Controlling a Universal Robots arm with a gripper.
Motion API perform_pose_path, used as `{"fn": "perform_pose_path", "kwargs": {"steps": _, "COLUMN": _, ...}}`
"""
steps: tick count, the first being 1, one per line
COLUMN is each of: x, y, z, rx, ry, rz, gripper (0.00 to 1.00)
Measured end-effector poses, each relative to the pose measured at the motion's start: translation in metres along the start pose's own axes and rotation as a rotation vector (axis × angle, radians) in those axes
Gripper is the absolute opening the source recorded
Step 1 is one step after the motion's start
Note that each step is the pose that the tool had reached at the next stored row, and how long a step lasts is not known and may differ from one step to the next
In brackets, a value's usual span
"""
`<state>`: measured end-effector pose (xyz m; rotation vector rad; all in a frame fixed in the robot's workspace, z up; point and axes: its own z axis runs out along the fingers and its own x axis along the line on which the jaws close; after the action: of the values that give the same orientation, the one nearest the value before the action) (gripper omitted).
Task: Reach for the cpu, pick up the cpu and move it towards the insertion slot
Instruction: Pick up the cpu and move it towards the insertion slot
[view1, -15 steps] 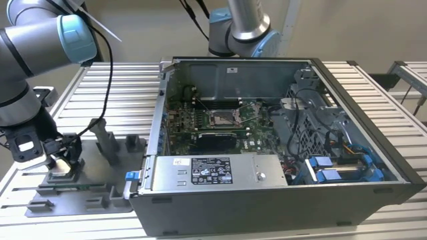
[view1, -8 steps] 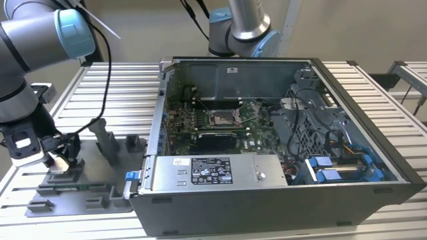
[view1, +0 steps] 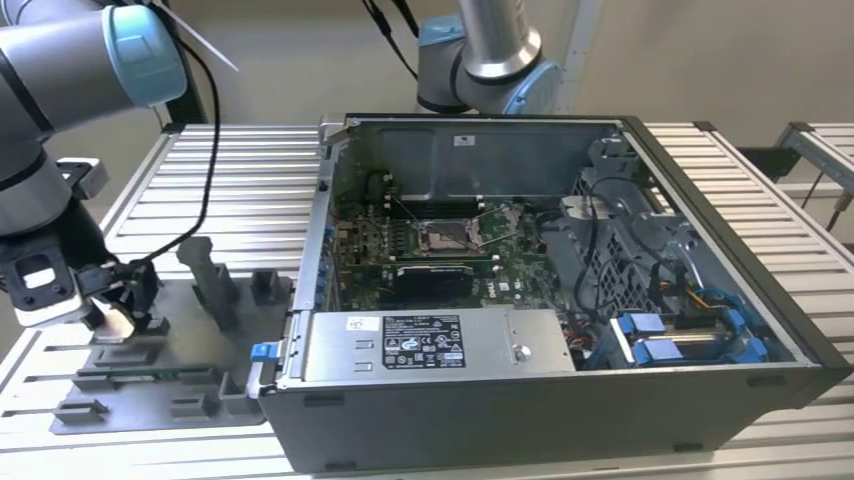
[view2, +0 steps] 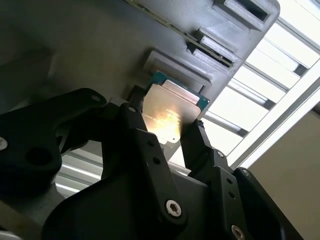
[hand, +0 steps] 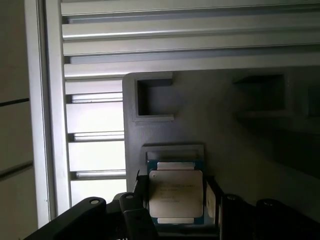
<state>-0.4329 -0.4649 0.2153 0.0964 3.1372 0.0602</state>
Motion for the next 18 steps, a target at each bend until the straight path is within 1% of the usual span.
{"fn": "perform_pose_path", "kwargs": {"steps": 3, "x": 0.0000, "y": 0.0002, "z": -0.0043, "rx": 0.0002, "ry": 0.0000, "rz": 0.000, "gripper": 0.00}}
{"fn": "perform_pose_path", "kwargs": {"steps": 4, "x": 0.0000, "y": 0.0003, "z": -0.0071, "rx": 0.0004, "ry": 0.0000, "rz": 0.000, "gripper": 0.00}}
{"fn": "perform_pose_path", "kwargs": {"steps": 9, "x": 0.0000, "y": 0.0005, "z": -0.0124, "rx": 0.0018, "ry": -0.0002, "rz": 0.000, "gripper": 0.00}}
{"fn": "perform_pose_path", "kwargs": {"steps": 15, "x": 0.0000, "y": 0.0007, "z": -0.0172, "rx": 0.0114, "ry": -0.0007, "rz": 0.000, "gripper": 0.00}}
{"fn": "perform_pose_path", "kwargs": {"steps": 18, "x": 0.0000, "y": 0.0008, "z": -0.0196, "rx": 0.0124, "ry": -0.0006, "rz": 0.000, "gripper": 0.00}}
